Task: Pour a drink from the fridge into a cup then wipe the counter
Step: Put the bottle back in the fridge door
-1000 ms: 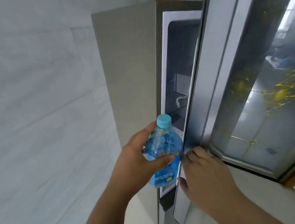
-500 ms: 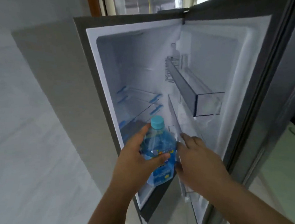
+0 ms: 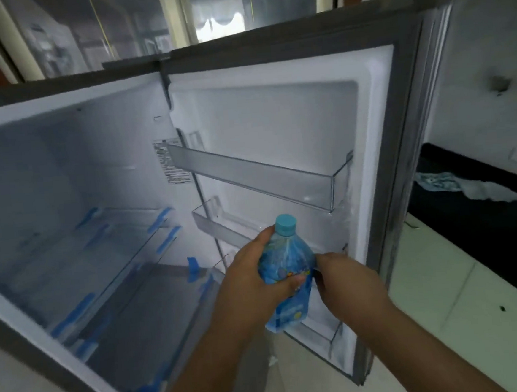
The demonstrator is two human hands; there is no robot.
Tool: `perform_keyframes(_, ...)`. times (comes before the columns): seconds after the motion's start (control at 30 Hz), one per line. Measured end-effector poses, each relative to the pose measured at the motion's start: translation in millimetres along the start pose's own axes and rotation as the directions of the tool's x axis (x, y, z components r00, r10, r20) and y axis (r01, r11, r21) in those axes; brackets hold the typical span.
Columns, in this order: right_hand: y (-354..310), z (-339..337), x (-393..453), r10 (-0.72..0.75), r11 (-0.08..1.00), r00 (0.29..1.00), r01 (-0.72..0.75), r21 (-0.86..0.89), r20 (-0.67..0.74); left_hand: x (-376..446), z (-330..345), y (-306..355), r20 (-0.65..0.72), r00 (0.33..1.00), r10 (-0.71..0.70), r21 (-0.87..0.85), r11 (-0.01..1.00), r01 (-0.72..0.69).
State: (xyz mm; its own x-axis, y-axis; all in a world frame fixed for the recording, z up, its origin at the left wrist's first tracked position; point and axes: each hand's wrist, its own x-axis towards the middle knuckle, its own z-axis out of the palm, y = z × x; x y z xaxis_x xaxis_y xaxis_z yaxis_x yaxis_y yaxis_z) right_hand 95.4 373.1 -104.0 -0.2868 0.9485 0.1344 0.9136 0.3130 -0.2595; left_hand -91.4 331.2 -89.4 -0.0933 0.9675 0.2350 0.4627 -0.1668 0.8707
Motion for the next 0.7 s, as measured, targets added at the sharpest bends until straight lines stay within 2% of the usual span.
perform_keyframes(0.1,35.2,-5.6,23.0,0.089,0.995,0.996,-0.089,0.054,-0.005,29.1,30.7,12.8,0.046,0.998,0.042,0.001,0.999,-0.042)
perform_keyframes(0.3,81.3,-19.2,62.3,0.106,0.987,0.994,-0.105,0.121,0.002,78.7,72.5,33.9,0.067,0.992,0.103,0.024,0.994,-0.105)
perform_keyframes(0.4,96.3,-27.1,73.6,0.065,0.961,0.998,-0.066,0.269,0.014,95.4,76.1,44.5,0.077,0.991,0.106,0.005,0.994,-0.107)
perform_keyframes(0.57,102.5,-72.8,68.0,-0.11,0.863,0.993,0.073,0.5,0.046,115.0,65.4,83.4,0.096,0.984,0.153,-0.045,0.988,-0.149)
perform_keyframes(0.63,97.4,-101.2,67.8,-0.132,0.8,0.99,0.076,0.595,0.052,124.5,54.9,103.3,0.092,0.971,0.219,-0.087,0.974,-0.211)
perform_keyframes(0.7,88.4,-132.4,70.4,-0.114,0.742,0.993,0.094,0.663,-0.013,135.3,41.2,127.4,0.088,0.955,0.282,-0.137,0.953,-0.269)
